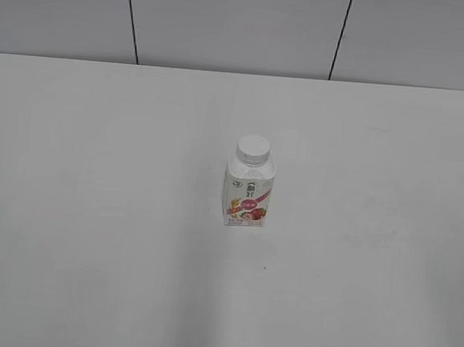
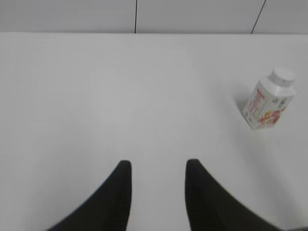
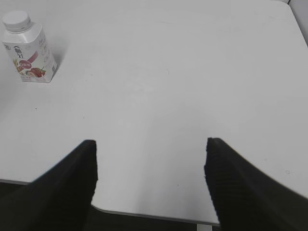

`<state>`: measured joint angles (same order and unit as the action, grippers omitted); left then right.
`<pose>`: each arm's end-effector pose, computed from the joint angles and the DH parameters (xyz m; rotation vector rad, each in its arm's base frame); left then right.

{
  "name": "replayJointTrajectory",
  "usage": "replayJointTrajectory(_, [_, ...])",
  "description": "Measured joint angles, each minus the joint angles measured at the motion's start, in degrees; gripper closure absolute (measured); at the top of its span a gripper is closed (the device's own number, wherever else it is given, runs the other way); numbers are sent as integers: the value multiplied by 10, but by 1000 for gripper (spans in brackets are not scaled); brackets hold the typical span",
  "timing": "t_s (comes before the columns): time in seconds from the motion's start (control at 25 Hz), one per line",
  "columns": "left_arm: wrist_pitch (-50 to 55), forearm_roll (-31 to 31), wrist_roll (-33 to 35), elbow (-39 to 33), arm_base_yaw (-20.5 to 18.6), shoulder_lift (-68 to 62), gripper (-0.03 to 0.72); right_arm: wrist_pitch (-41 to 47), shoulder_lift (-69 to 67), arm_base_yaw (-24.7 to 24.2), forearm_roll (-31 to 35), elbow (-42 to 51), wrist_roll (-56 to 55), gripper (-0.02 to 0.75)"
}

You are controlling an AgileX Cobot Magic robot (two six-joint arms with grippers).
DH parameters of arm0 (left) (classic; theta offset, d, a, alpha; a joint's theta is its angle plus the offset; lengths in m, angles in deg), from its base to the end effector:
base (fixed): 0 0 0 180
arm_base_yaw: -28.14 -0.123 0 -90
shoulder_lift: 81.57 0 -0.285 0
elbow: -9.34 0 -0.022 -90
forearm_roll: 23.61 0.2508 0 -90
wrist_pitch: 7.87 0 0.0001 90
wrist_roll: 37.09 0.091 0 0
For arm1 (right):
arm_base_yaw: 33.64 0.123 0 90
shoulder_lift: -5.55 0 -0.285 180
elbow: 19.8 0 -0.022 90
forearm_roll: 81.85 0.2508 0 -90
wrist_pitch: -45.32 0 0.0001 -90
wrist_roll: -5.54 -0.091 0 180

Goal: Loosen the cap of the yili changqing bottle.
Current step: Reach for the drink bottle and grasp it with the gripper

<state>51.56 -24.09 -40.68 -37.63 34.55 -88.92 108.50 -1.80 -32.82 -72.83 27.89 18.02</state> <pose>-0.0085 0.0003 0.2869 0.0493 1.9867 -0.1229 -0.0103 0.0126 0.2789 -0.2511 2.0383 0.0625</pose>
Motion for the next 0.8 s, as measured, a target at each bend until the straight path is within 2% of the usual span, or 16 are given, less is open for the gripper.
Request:
replayJointTrajectory(0.08, [-38,5,0,6,0,0,445,0,0,0,0,0,0,186])
replayJointTrajectory(0.32, [-246,21,0,10,0,-36,445,0,0,0,0,0,0,186])
replayJointTrajectory(0.56, [-344,22,0,10,0,-201,445,0,0,0,0,0,0,186])
replayJointTrajectory(0.8, [-545,22,0,5,0,-387,445,0,0,0,0,0,0,186])
